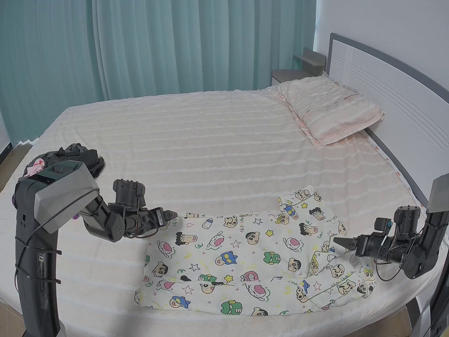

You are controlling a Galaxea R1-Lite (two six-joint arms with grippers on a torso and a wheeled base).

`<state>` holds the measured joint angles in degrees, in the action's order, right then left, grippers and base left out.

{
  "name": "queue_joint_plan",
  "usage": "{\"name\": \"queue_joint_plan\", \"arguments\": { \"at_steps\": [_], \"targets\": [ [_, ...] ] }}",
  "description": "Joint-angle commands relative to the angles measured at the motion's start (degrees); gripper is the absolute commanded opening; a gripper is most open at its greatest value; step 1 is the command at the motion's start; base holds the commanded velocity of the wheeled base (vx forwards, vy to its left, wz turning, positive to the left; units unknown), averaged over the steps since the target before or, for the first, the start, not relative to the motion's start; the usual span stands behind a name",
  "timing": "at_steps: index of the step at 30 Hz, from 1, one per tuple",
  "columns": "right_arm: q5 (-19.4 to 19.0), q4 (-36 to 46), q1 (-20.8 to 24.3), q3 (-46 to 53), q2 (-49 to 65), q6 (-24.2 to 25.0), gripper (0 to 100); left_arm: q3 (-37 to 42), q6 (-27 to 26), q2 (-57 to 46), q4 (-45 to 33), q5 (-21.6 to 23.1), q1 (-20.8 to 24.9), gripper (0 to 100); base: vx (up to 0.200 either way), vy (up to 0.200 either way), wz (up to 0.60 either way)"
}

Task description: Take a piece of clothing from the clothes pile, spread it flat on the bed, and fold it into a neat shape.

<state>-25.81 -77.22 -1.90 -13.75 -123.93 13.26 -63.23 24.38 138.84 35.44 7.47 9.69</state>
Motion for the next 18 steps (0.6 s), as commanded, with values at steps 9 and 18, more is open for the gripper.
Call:
{"name": "queue_joint_plan", "arguments": {
  "at_steps": [9, 18],
  "targets": [
    [-0.03, 0.05, 0.14, 0.13, 0.00, 0.01, 100, -0.93, -0.04, 1.79, 2.09, 0.44, 0.50, 100, 0.000, 0.000, 0.00],
    [-0.03, 0.05, 0.23, -0.49, 0.09, 0.18, 100, -2.33, -0.47, 2.93, 2.00, 0.00, 0.24, 0, 0.000, 0.000, 0.00]
  ]
}}
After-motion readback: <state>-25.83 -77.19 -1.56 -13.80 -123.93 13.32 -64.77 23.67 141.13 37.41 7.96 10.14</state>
